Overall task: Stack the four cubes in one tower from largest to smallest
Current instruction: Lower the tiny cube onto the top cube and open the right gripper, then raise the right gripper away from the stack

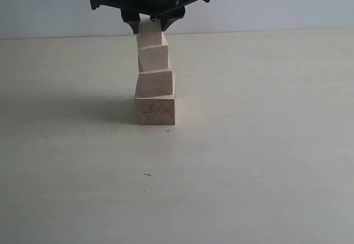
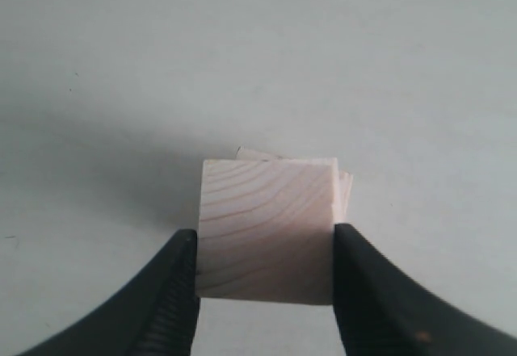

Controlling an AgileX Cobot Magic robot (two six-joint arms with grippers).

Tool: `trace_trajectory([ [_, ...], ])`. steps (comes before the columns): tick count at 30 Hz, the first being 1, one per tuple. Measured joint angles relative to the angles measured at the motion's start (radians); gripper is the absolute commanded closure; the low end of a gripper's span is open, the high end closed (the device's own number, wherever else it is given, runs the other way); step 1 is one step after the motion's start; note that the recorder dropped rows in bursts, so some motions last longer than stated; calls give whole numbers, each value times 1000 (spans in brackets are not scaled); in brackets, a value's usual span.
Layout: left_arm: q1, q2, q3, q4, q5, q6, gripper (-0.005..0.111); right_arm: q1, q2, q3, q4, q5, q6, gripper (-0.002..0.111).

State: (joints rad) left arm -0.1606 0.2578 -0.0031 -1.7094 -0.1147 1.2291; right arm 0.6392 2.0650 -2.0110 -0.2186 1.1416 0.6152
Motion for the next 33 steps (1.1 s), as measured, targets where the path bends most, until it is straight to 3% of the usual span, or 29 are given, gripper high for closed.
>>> trace_trajectory([
  [4, 0, 0, 0, 0, 0, 0, 107, 0, 0, 0, 0, 2, -3, 58],
  [11, 0, 0, 0, 0, 0, 0, 107, 0, 4, 0, 0, 26, -3, 53],
  [28, 0, 0, 0, 0, 0, 0, 107, 0, -103, 0, 37, 10, -5, 52],
  [33, 0, 0, 0, 0, 0, 0, 107, 0, -190, 0, -44, 19, -32, 56],
])
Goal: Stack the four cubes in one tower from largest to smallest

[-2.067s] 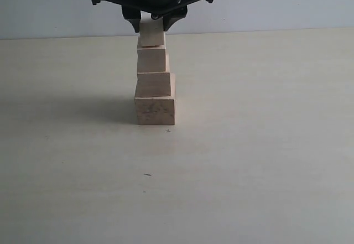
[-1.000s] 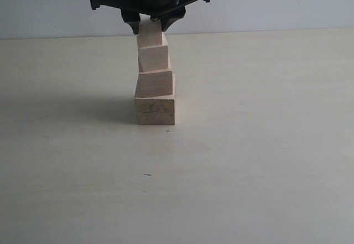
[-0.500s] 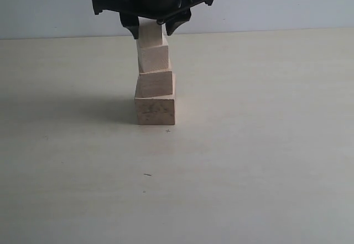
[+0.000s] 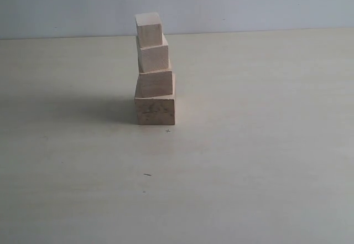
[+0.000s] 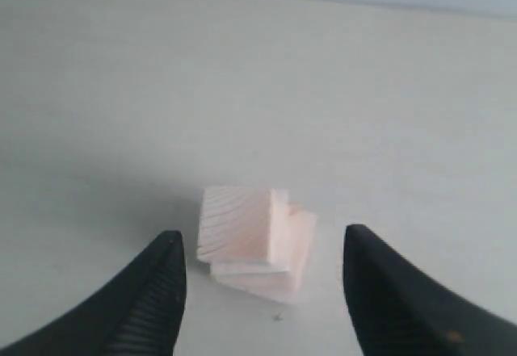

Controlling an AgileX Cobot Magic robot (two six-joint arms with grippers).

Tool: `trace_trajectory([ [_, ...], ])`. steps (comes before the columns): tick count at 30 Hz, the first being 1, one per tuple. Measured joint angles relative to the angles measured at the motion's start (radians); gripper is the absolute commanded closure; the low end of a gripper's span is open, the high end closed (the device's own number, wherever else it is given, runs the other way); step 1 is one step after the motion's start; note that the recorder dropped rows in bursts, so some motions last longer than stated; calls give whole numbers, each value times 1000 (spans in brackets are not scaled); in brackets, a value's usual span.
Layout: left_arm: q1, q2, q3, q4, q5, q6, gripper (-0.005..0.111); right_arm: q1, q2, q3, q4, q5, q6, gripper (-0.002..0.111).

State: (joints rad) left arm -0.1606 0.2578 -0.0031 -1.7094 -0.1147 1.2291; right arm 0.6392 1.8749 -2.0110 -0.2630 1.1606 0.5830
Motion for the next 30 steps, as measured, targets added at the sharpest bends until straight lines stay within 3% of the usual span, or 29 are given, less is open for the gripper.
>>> trace_trajectory([
  [5, 0, 0, 0, 0, 0, 0, 107, -33, -41, 0, -135, 49, -17, 87],
  [10, 0, 0, 0, 0, 0, 0, 107, -152, -27, 0, -154, 54, -58, 108],
  [14, 0, 0, 0, 0, 0, 0, 107, -280, 21, 0, -7, 57, -158, 108],
  [21, 0, 0, 0, 0, 6, 0, 107, -500, 198, 74, 616, 62, -458, 108],
  [27, 0, 0, 0, 0, 29, 0, 107, -481, 283, 107, 696, 64, -583, 108],
  [30, 0, 0, 0, 0, 31, 0, 107, -454, 303, 111, 691, 59, -536, 108],
])
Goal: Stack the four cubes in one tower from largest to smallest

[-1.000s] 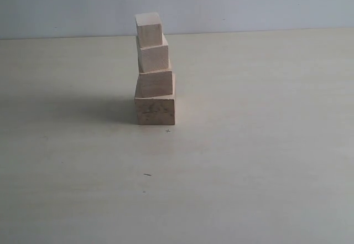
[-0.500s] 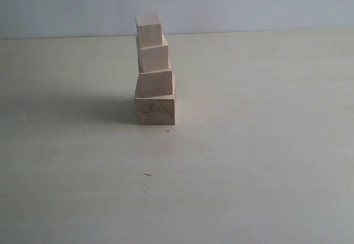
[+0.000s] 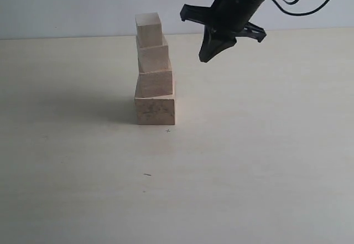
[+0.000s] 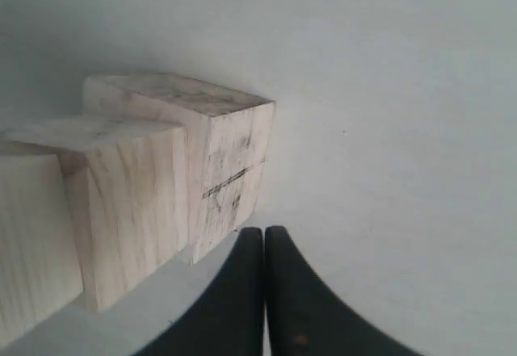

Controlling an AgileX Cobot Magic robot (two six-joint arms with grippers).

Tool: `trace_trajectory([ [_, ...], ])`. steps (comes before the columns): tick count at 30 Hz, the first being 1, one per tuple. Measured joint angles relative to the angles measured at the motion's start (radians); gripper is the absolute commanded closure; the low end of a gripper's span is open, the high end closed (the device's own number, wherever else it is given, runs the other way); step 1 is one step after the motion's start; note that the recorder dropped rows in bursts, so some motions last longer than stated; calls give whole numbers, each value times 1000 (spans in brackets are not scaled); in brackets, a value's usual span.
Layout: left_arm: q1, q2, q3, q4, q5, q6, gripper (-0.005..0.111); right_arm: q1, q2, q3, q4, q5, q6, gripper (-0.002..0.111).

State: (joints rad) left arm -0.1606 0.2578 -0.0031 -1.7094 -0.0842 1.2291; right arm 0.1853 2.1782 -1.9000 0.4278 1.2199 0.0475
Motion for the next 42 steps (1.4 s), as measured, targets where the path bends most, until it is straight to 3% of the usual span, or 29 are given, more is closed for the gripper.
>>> trace_trajectory([
  [3, 0, 0, 0, 0, 0, 0, 107, 4, 10, 0, 15, -49, 47, 108],
  [14, 0, 0, 0, 0, 4, 0, 107, 2, 100, 65, 272, 2, -71, 108],
  [42, 0, 0, 0, 0, 4, 17, 107, 12, 100, 65, 324, 4, -90, 108],
])
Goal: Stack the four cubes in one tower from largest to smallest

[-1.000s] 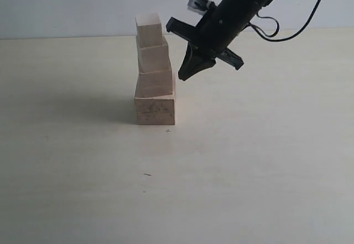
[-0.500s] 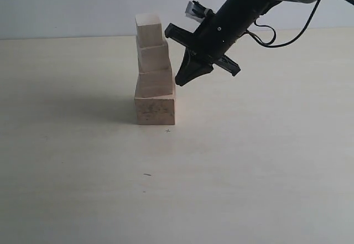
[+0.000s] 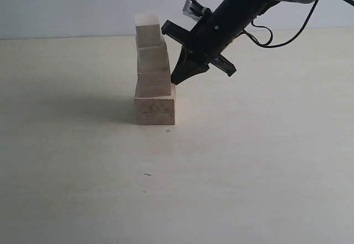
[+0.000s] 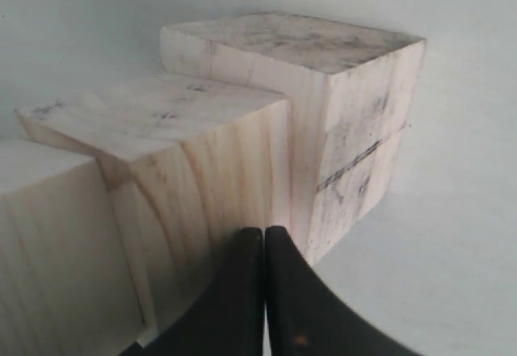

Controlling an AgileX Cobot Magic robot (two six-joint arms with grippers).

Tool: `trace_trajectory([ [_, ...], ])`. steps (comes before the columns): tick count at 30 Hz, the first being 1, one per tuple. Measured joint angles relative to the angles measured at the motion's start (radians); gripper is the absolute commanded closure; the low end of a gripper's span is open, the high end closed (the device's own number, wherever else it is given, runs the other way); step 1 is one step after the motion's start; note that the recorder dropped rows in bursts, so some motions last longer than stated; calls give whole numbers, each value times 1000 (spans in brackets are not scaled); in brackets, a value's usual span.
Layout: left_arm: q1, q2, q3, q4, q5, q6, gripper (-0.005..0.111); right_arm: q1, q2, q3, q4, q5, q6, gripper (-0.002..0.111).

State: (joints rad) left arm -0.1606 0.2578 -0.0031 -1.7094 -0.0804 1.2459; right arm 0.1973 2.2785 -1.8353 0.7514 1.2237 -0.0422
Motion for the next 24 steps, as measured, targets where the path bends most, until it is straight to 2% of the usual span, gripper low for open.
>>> trace_trajectory([
  [6, 0, 0, 0, 0, 0, 2, 107, 0, 0, 0, -1, 0, 9, 108],
  [13, 0, 0, 0, 3, -29, 5, 107, -9, -4, 0, -98, 0, 42, 108],
  [19, 0, 0, 0, 5, -58, 5, 107, -92, -70, 1, -196, -45, 68, 108],
  [22, 0, -2, 0, 5, -95, 5, 107, -136, -146, 2, -345, -161, 134, 108],
  [24, 0, -2, 0, 5, -142, 5, 107, -152, -218, 2, -563, -248, 232, 108],
])
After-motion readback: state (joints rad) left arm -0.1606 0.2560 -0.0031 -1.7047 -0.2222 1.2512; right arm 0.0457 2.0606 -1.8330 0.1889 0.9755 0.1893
